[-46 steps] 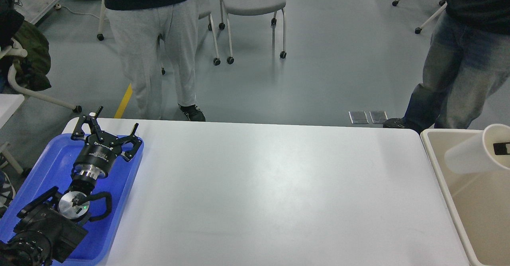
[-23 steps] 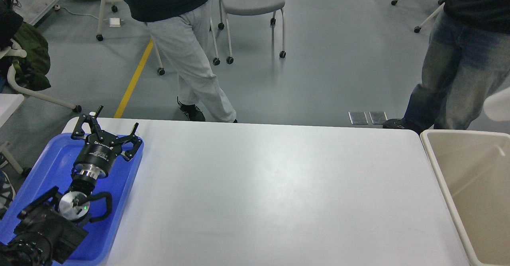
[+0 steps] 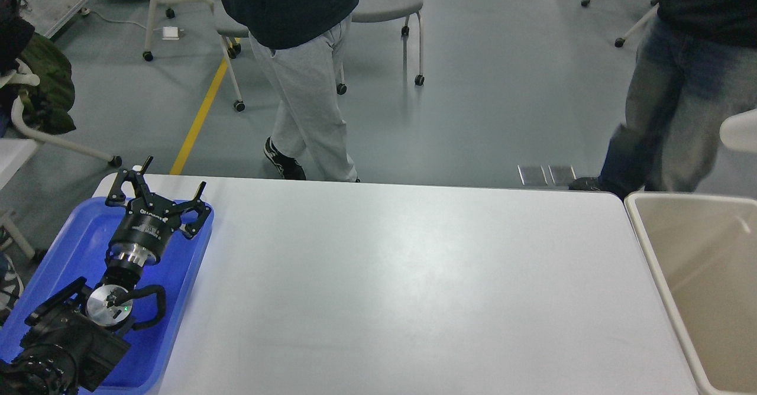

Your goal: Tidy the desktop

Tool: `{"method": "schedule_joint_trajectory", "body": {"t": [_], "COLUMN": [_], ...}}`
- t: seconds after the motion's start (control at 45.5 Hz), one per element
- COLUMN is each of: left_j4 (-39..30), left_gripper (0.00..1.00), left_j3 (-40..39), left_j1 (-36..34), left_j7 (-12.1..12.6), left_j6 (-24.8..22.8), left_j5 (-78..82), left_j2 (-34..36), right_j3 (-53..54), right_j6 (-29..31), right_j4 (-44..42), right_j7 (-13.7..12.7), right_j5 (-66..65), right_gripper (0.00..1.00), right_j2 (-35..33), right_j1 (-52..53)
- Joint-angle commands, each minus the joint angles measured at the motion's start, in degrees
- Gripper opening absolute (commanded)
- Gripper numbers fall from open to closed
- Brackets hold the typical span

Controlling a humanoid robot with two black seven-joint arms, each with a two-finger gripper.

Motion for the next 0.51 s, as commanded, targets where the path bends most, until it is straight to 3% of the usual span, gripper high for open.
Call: {"method": "schedule_joint_trajectory", "body": {"t": [0.0,0.176,0.484], "left_j4": [-0.01,-0.01,-0.01], "left_gripper": [1.0,1.0,1.0], "left_j3": [0.0,0.0,0.0], "left_j1": [0.01,0.01,0.01], "left_j7": [0.0,0.0,0.0], "left_j6": [0.0,0.0,0.0], "left_j5": [0.01,0.01,0.01], "left_j2": [-0.02,-0.02,-0.02], "right_j3": [-0.27,1.05,4.12], "right_j6": [-3.86,-5.18,-6.85], "right_j4": [-25.99,-31.36,-31.63], "right_j7": [-0.42,-5.25,-16.67], "right_j5": [19.58,31.0,51.75], "right_gripper": [0.0,0.0,0.0], "right_j2": [18.53,24.87,29.35], "right_j1": [-10.63,-15.9,-21.88]}}
